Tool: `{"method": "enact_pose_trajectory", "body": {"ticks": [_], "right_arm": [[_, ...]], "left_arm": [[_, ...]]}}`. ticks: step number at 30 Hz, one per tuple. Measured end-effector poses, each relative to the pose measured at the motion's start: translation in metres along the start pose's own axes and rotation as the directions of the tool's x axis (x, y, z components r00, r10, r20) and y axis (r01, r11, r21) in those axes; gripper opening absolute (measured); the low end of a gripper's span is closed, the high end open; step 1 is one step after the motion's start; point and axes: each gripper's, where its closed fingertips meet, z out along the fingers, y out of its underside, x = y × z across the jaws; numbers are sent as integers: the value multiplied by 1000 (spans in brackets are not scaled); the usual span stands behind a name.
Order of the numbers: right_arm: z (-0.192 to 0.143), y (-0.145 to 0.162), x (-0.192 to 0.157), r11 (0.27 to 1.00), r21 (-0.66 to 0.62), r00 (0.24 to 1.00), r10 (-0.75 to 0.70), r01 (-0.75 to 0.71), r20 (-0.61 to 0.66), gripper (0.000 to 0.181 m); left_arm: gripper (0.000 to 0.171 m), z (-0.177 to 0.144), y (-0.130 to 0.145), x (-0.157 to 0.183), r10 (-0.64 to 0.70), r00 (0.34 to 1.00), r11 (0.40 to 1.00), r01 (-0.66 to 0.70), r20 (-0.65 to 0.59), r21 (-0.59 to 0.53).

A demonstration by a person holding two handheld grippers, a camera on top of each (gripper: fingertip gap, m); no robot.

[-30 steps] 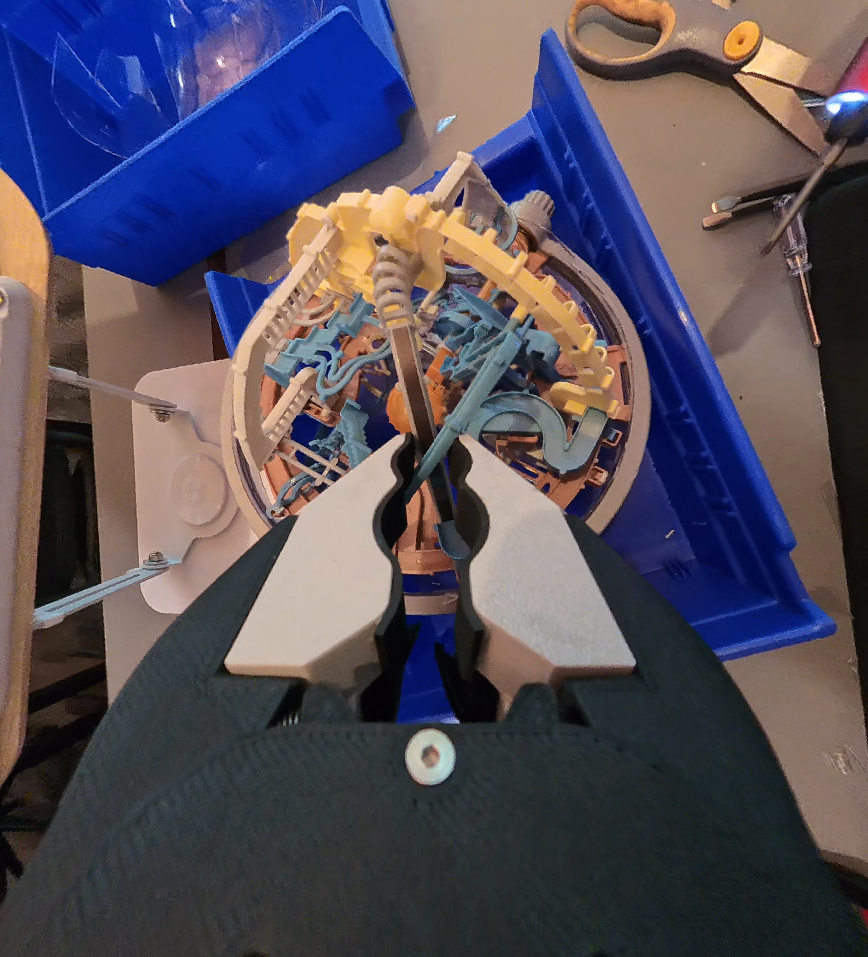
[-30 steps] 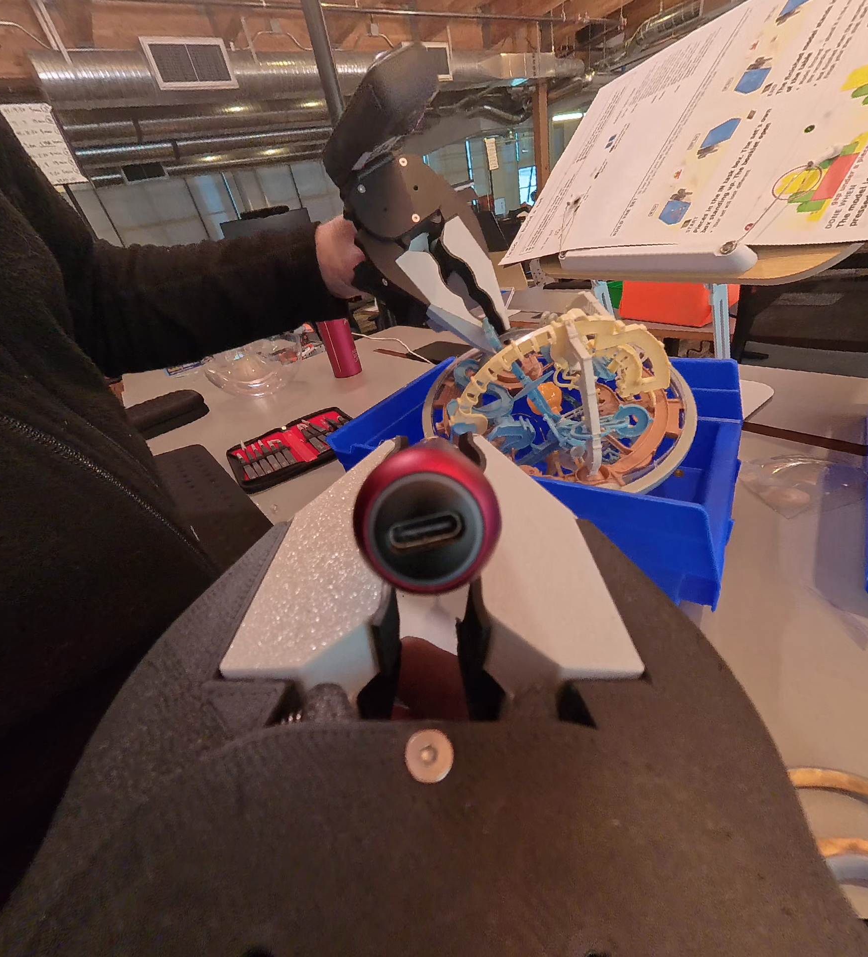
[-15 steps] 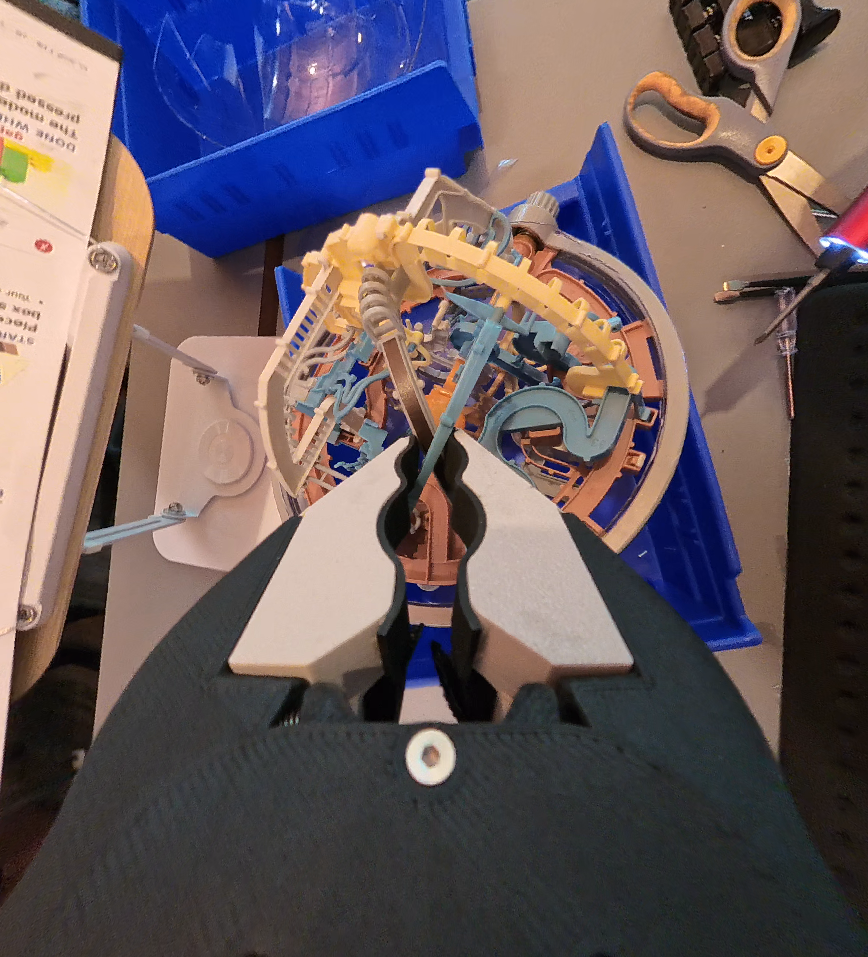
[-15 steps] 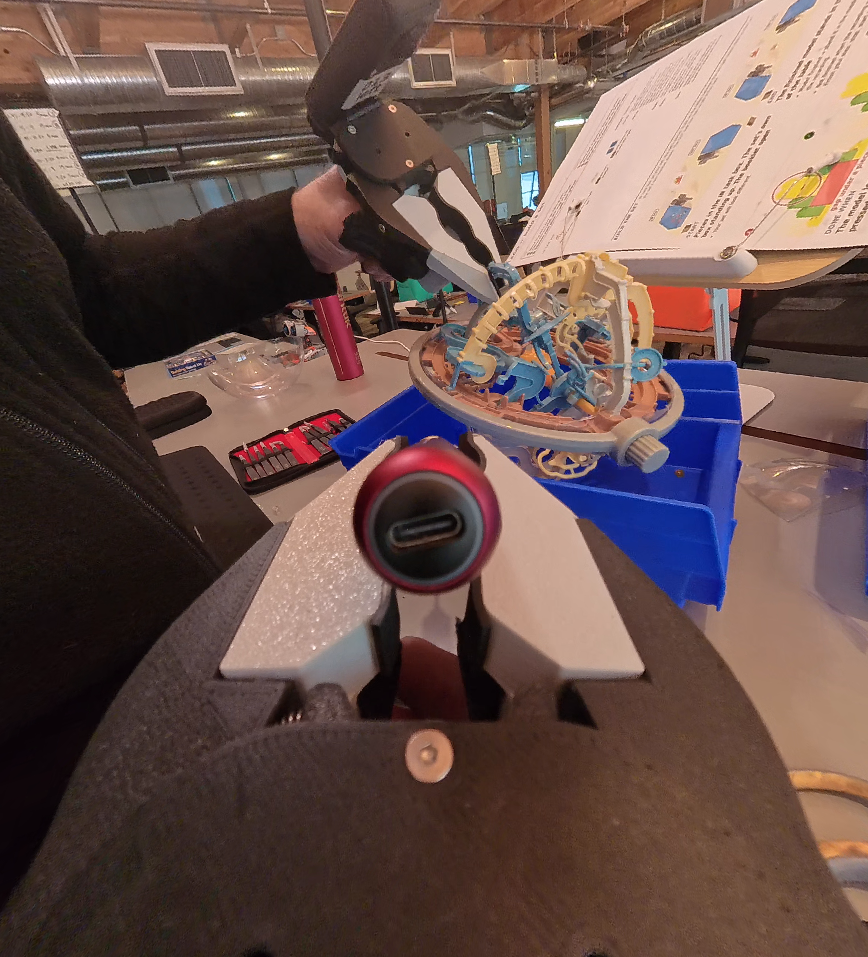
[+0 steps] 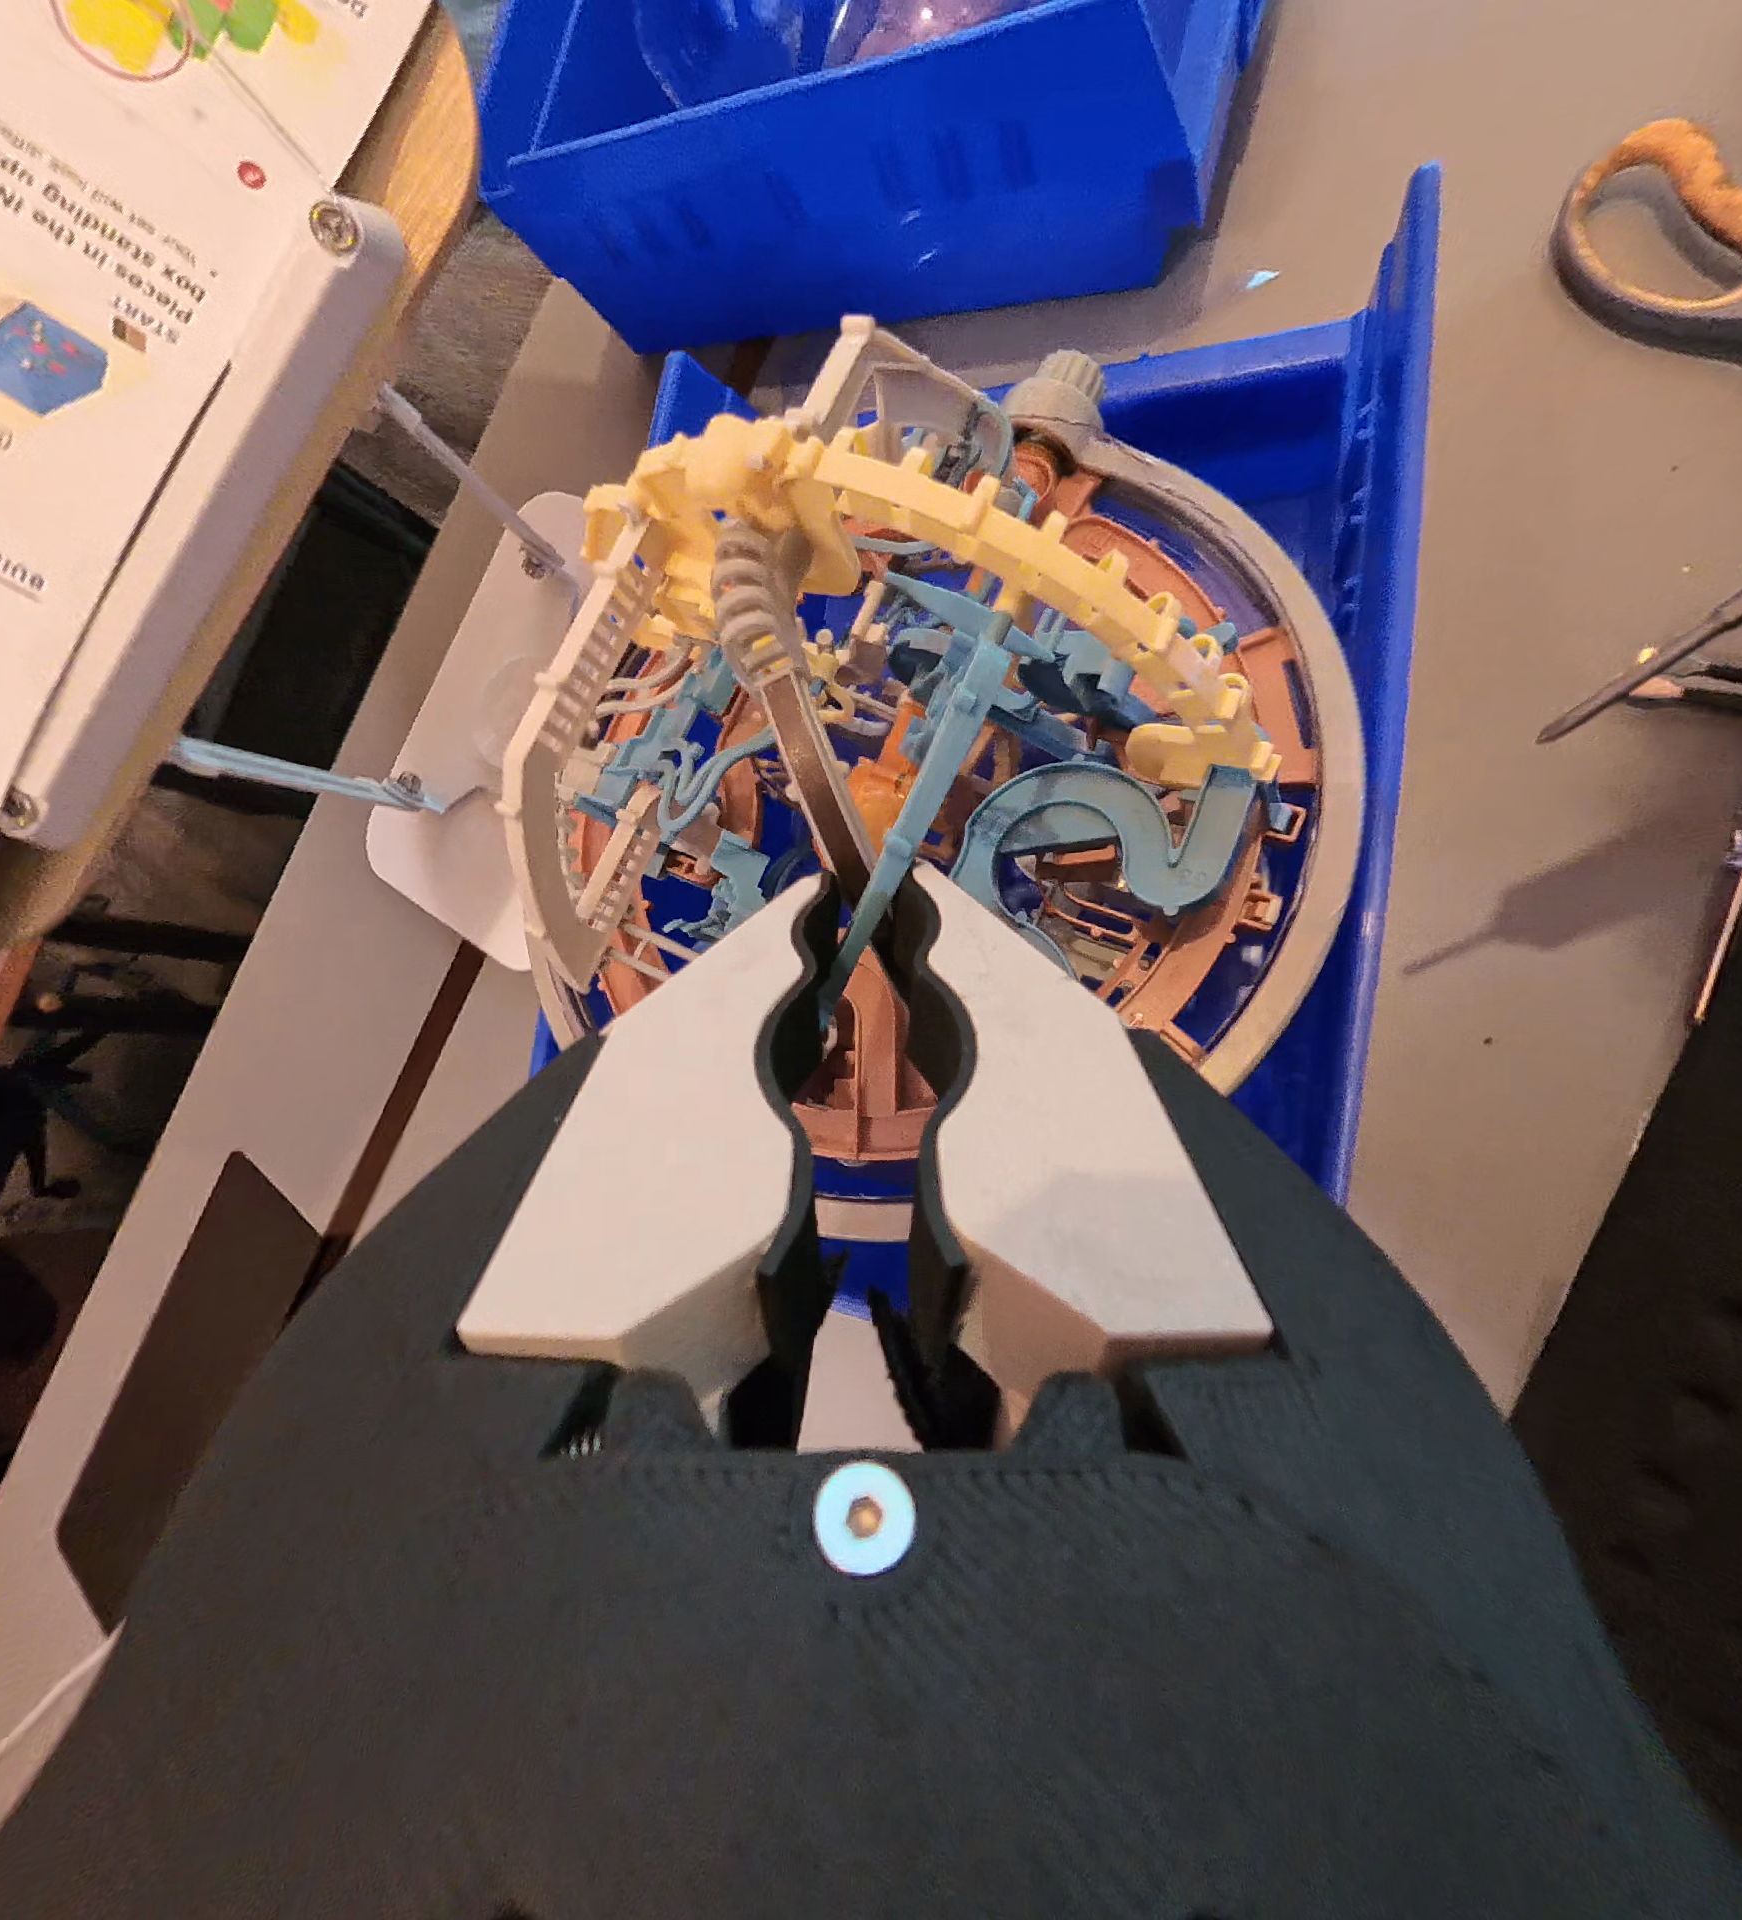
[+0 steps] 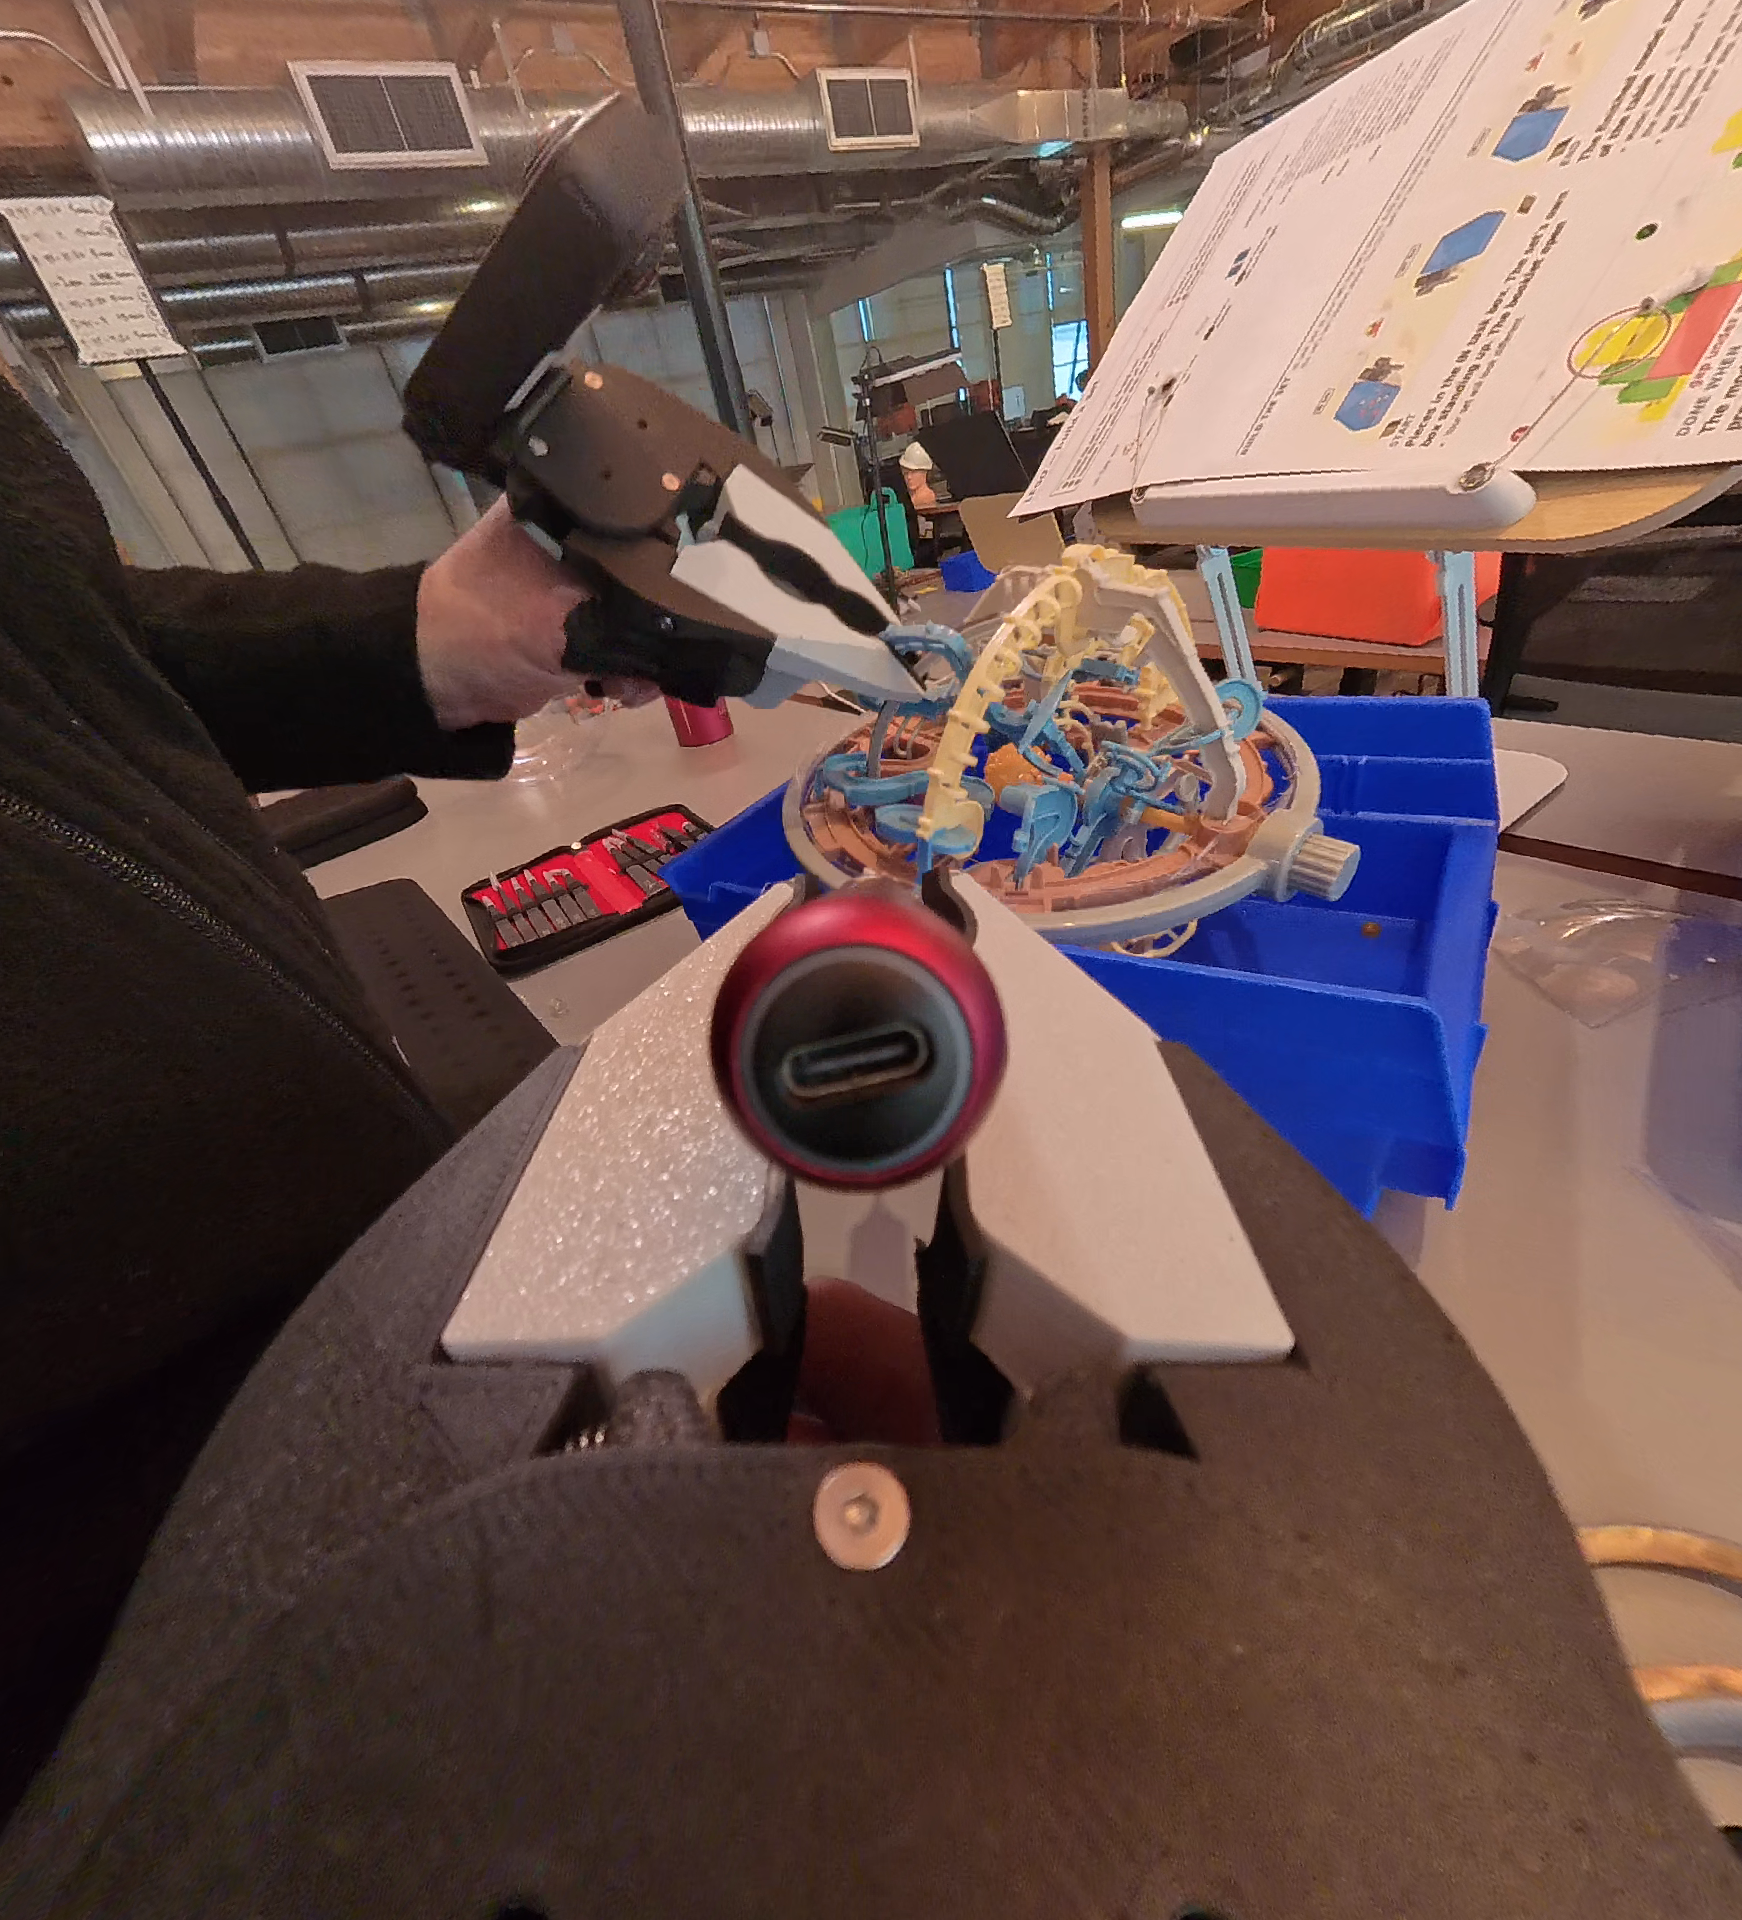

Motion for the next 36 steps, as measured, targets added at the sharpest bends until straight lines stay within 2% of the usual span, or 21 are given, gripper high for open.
{"method": "enact_pose_trajectory", "body": {"ticks": [4, 8, 14, 17, 24, 30, 33, 36], "right_arm": [[2, 1, 1, 1000, -8, 1000, 4, -4, 5, 20], [4, 3, 3, 1000, -23, 1000, 5, -4, 10, 20], [8, 2, 7, 1000, -27, 1000, 7, -7, 22, 20], [11, 1, 8, 1000, -30, 999, 7, -6, 31, 20], [15, -4, 10, 1000, -27, 999, 8, -6, 50, 20], [19, -6, 12, 999, -32, 998, 9, -7, 65, 21], [21, -6, 13, 999, -35, 997, 13, -10, 74, 21], [22, -6, 14, 999, -40, 997, 13, -10, 77, 21]], "left_arm": [[8, 5, 11, 9, 29, 995, 999, -30, 97, 14], [11, 4, 12, 15, 5, 997, 999, -9, 79, 48], [37, 1, 17, 28, -27, 999, 997, 26, 20, 66], [45, -3, 15, 32, -26, 999, 995, 28, -24, 94], [45, -15, 17, 24, 8, 994, 989, 7, -109, 145], [47, -20, 27, 8, 36, 993, 988, -18, -117, 153], [43, -20, 36, 2, 25, 988, 989, -2, -156, 145], [32, -17, 46, 5, 29, 978, 993, -5, -205, 118]]}}
